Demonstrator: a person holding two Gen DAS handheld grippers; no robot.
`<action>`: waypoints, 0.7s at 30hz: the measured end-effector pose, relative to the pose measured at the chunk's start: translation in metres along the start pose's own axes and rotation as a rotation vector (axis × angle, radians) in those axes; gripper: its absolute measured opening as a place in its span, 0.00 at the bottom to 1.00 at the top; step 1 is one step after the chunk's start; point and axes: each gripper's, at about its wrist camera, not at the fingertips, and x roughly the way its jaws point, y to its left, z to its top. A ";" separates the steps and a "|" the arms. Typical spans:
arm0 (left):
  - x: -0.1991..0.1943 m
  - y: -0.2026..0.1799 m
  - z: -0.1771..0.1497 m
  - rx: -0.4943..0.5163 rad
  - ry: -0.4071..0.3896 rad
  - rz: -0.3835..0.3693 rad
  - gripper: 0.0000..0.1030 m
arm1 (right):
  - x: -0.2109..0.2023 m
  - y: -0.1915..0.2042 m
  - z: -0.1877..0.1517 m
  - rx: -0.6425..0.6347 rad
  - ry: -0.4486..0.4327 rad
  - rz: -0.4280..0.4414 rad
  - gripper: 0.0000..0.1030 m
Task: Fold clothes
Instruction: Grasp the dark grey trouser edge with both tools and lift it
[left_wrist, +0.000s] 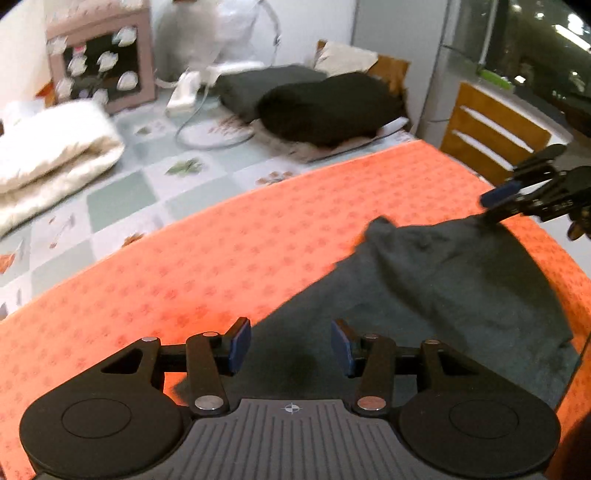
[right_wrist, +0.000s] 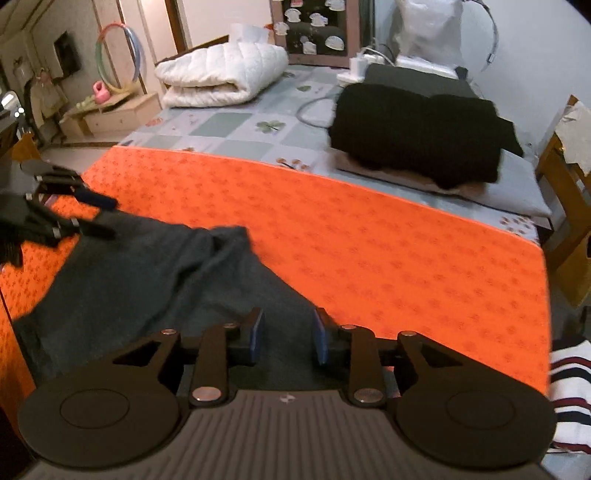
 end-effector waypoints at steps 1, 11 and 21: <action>0.002 0.006 0.001 0.002 0.012 0.008 0.49 | -0.001 -0.006 -0.001 -0.002 0.009 -0.004 0.34; 0.039 0.017 0.021 0.161 0.126 -0.091 0.49 | 0.031 -0.025 0.010 -0.073 0.067 0.078 0.40; 0.056 0.016 0.030 0.237 0.192 -0.253 0.19 | 0.066 -0.026 0.021 -0.129 0.164 0.233 0.38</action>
